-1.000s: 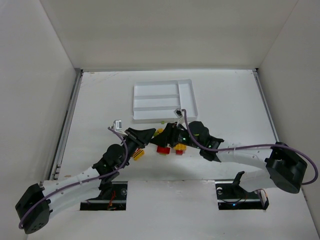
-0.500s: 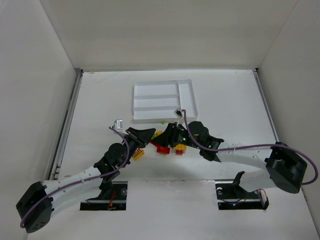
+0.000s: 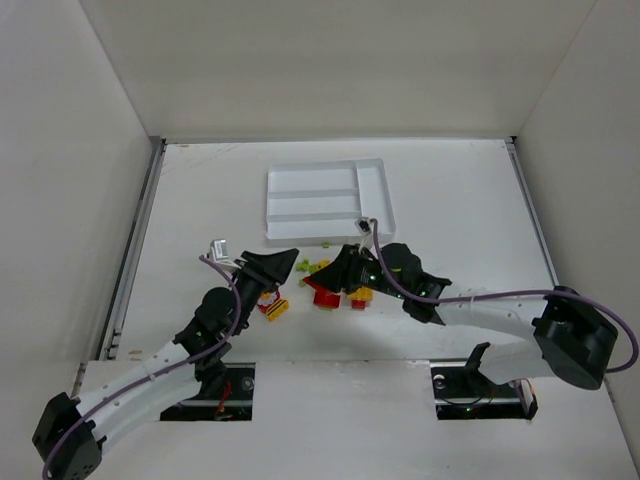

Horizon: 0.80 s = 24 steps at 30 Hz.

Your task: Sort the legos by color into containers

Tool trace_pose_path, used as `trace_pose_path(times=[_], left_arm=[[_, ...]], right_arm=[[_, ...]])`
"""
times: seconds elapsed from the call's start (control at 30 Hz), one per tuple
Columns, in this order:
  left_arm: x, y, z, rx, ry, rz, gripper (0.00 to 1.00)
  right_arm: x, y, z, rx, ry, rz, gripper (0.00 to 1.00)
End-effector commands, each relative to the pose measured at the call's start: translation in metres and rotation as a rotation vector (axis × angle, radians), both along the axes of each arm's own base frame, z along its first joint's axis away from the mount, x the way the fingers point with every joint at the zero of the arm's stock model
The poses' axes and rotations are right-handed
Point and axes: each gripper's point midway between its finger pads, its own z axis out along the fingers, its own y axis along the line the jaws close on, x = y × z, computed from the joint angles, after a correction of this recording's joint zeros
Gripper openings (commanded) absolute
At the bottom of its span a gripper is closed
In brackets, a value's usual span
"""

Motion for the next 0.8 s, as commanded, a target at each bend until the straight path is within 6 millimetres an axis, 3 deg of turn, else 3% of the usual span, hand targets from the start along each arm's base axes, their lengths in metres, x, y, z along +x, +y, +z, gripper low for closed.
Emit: trace_pose_path(times=[0.0,0.3,0.5,0.77], left_arm=[[-0.01,-0.008,0.002,-0.012,-0.001,-0.05,0.49],[-0.032,-0.027,0.008,-0.034,-0.044,-0.137,0.6],[-0.028,-0.037,0.014,-0.057,-0.06,-0.141,0.61],[-0.019,-0.039,0.037,-0.137,-0.116,-0.106,0.63]], right_arm=[[0.015,-0.001,0.046,0.123,-0.071,-0.058,0.37],[0.048,-0.01,0.069,0.237,0.011,-0.18,0.37],[0.058,-0.008,0.092,0.362,0.069,-0.206,0.37],[0.063,0.005,0.1,0.46,0.133,-0.224,0.37]])
